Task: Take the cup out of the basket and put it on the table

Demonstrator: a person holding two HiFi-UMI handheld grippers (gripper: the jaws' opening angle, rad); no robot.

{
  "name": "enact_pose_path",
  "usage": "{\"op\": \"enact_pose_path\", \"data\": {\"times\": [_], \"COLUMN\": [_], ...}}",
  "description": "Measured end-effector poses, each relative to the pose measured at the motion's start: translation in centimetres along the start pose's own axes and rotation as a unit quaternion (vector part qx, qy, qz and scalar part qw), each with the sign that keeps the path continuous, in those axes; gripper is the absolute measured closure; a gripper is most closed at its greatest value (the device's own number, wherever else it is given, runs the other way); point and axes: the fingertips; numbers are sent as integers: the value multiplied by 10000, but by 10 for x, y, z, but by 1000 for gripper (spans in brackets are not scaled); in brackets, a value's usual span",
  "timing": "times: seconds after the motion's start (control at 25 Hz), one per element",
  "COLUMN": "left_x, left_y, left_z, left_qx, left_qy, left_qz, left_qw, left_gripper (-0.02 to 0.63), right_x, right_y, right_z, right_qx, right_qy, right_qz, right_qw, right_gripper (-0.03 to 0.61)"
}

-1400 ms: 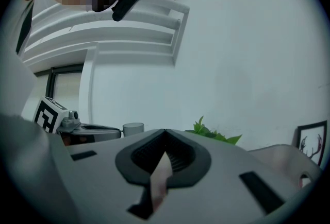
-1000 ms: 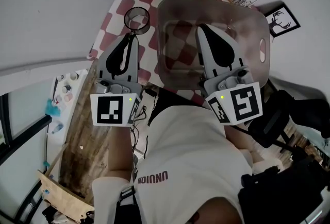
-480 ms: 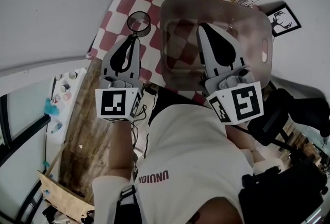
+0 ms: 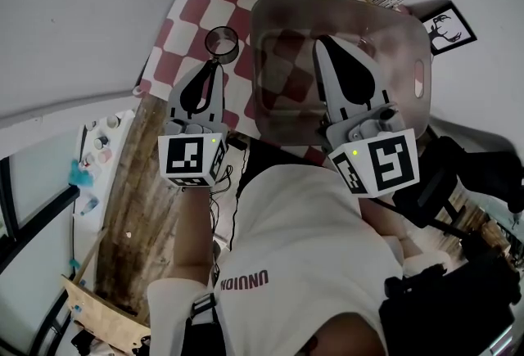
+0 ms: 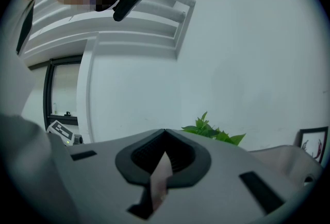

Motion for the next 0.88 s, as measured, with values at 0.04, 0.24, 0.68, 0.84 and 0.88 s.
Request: {"op": "enact_pose_path", "data": {"times": [0.04, 0.24, 0.68, 0.84, 0.88], "left_x": [0, 1, 3, 2, 2], "left_y": [-2, -18, -47, -59, -63], "left_z": [-1, -7, -21, -26, -27], "left_qx": [-23, -171, -510, -665, -708], "left_qy": [-1, -11, -116, -134, -136], "left_qz": [2, 69, 188, 205, 208], "left_qw": [10000, 9998, 9985, 9975, 9972], "left_gripper": [569, 569, 569, 569, 569], "right_x": [0, 3, 9, 10, 11], "right_y": [0, -1, -2, -3, -4], "right_z": [0, 0, 1, 1, 1], "right_qx": [4, -25, -59, -82, -93], "right_qy": [-1, -8, -107, -132, -136], "right_qz": [0, 5, 9, 8, 10], "right_qw": [10000, 10000, 9999, 9999, 9999], "right_gripper": [561, 561, 560, 561, 561]}}
Point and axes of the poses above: the fingertips, and each gripper's own axes: z backward along the fingers, x to its right, y out of its top, and after that the axes turned 3 degrees about -x, right-handed
